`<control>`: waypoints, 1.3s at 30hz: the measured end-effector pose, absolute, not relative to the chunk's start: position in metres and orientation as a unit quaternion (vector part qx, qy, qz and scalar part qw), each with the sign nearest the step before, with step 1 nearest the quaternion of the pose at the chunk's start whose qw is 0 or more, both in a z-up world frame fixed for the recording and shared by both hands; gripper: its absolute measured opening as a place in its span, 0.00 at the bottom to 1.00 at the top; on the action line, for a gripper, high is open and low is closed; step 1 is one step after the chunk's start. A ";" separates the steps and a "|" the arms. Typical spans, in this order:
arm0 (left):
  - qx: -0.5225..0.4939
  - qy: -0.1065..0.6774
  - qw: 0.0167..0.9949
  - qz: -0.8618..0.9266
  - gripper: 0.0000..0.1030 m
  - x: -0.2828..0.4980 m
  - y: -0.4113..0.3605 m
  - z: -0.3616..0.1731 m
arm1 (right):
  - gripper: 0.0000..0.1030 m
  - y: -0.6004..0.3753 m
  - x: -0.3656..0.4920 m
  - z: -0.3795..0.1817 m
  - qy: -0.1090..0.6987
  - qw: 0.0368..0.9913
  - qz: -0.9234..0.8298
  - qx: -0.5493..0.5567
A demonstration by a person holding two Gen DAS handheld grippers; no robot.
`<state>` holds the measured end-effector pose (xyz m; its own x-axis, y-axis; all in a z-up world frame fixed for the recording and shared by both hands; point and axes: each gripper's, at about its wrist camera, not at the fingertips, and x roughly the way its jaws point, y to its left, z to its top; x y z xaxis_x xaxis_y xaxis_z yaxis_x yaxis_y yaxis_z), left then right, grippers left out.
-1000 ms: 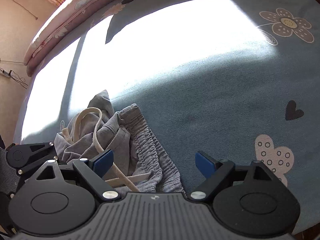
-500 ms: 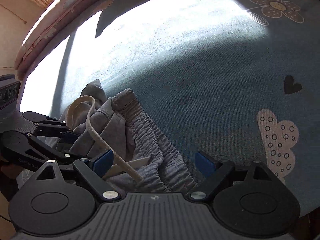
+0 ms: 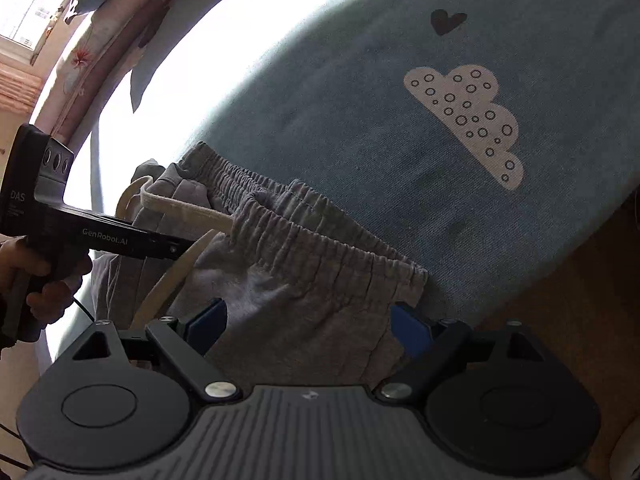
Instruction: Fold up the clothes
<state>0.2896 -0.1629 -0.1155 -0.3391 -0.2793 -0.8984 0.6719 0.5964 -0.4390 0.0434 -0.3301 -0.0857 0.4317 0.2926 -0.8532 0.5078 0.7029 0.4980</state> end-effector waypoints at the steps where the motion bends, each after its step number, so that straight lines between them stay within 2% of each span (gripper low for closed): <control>1: 0.145 0.693 0.562 -0.428 0.14 0.289 -0.163 -0.112 | 0.89 -0.327 0.038 -0.087 0.527 0.754 -0.076 0.385; 6: 0.180 0.642 0.605 -0.435 0.10 0.298 -0.165 -0.077 | 0.89 -0.317 0.013 -0.091 0.512 0.741 -0.099 0.424; 9: 0.207 0.587 0.655 -0.428 0.08 0.317 -0.169 -0.047 | 0.89 -0.309 0.001 -0.095 0.507 0.733 -0.105 0.441; 17: 0.254 0.473 0.721 -0.438 0.07 0.368 -0.203 -0.001 | 0.89 -0.299 -0.004 -0.101 0.491 0.735 -0.115 0.453; 24: 0.312 0.468 0.707 -0.428 0.08 0.358 -0.211 -0.042 | 0.83 -0.307 0.009 -0.116 0.443 0.758 -0.119 0.465; 30: 0.306 0.517 0.697 -0.392 0.11 0.377 -0.191 -0.070 | 0.78 -0.317 0.018 -0.151 0.409 0.752 -0.137 0.498; 32: 0.308 0.532 0.688 -0.386 0.12 0.384 -0.188 -0.077 | 0.79 -0.318 0.018 -0.158 0.393 0.752 -0.131 0.513; 34: 0.310 0.539 0.683 -0.383 0.13 0.388 -0.186 -0.084 | 0.90 -0.319 0.018 -0.162 0.379 0.750 -0.124 0.528; 36: 0.304 0.548 0.683 -0.375 0.12 0.391 -0.183 -0.087 | 0.93 -0.319 0.023 -0.163 0.379 0.748 -0.119 0.532; 38: 0.301 0.548 0.688 -0.369 0.11 0.393 -0.180 -0.088 | 0.77 -0.320 0.033 -0.157 0.407 0.738 -0.136 0.522; 39: 0.301 0.545 0.690 -0.369 0.11 0.393 -0.179 -0.086 | 0.45 -0.318 0.038 -0.155 0.424 0.732 -0.135 0.516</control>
<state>0.3929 -0.1795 -0.0862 0.1335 -0.1825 -0.9741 0.8374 0.5464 0.0124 0.0376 -0.3181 -0.1545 0.6046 0.2389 -0.7599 0.6353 0.4308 0.6409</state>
